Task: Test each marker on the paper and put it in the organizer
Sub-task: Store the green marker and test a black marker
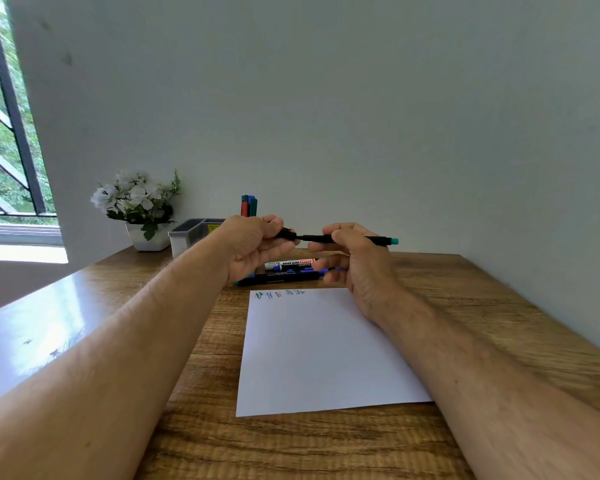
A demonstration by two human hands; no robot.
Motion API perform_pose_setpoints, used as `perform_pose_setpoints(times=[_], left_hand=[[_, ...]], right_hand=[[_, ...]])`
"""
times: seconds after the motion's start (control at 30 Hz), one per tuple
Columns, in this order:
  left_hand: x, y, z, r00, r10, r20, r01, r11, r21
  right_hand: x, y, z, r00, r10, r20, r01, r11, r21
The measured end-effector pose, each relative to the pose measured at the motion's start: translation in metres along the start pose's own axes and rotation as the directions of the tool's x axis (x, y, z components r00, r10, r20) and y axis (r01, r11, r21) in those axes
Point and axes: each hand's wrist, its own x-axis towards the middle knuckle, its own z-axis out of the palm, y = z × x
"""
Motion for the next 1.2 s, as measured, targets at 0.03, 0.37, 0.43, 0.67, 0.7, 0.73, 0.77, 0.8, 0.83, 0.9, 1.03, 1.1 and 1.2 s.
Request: perform_pose_setpoints(times=[0.03, 0.37, 0.43, 0.67, 0.7, 0.73, 0.77, 0.8, 0.83, 0.9, 1.03, 1.1, 1.2], left_hand=[[-0.001, 0.0, 0.0, 1.0, -0.019, 0.022, 0.019, 1.0, 0.01], [0.001, 0.0, -0.003, 0.999, -0.005, 0.035, 0.006, 1.0, -0.028], [0.002, -0.001, -0.003, 0.999, 0.009, 0.041, -0.008, 0.999, -0.033], [0.007, 0.0, -0.002, 0.983, 0.18, -0.023, -0.181, 0.98, -0.078], [0.007, 0.001, -0.002, 0.981, 0.194, -0.027, -0.196, 0.977, -0.086], [0.007, 0.001, -0.002, 0.979, 0.204, -0.028, -0.206, 0.974, -0.092], [0.007, 0.001, -0.003, 0.977, 0.213, -0.021, -0.214, 0.972, -0.096], [0.007, 0.001, -0.003, 0.975, 0.223, -0.006, -0.222, 0.97, -0.098], [0.007, 0.0, -0.004, 0.973, 0.232, 0.015, -0.229, 0.969, -0.097], [0.007, -0.002, -0.006, 0.969, 0.241, 0.06, -0.235, 0.967, -0.092], [0.006, -0.006, -0.006, 0.961, 0.255, 0.108, -0.244, 0.964, -0.102], [0.005, -0.006, -0.004, 0.953, 0.28, 0.113, -0.267, 0.956, -0.119], [0.002, -0.004, -0.004, 0.945, 0.306, 0.118, -0.291, 0.948, -0.129]], right_hand=[[0.0, 0.0, -0.001, 1.0, 0.0, 0.001, 0.0, 1.0, -0.002], [-0.003, -0.001, 0.002, 0.999, -0.035, -0.001, 0.035, 0.999, -0.035], [-0.004, -0.001, 0.004, 0.999, -0.038, 0.017, 0.039, 0.999, -0.034], [-0.005, -0.002, 0.008, 0.999, -0.021, 0.049, 0.028, 0.987, -0.156], [-0.005, 0.0, 0.009, 0.999, -0.04, 0.028, 0.046, 0.971, -0.235], [-0.005, 0.0, 0.01, 0.998, -0.064, 0.009, 0.063, 0.949, -0.309], [-0.004, 0.001, 0.012, 0.997, -0.081, -0.003, 0.075, 0.929, -0.363], [-0.004, 0.001, 0.013, 0.996, -0.085, -0.011, 0.074, 0.918, -0.39], [-0.003, 0.001, 0.014, 0.997, -0.075, -0.019, 0.062, 0.918, -0.392], [-0.004, 0.001, 0.014, 0.999, -0.032, -0.034, 0.018, 0.935, -0.353], [-0.008, -0.002, 0.012, 0.997, 0.073, -0.029, -0.077, 0.977, -0.201], [-0.009, -0.005, 0.014, 0.993, 0.115, -0.019, -0.116, 0.988, -0.104], [-0.011, -0.008, 0.022, 0.986, 0.169, -0.006, -0.169, 0.986, 0.01]])
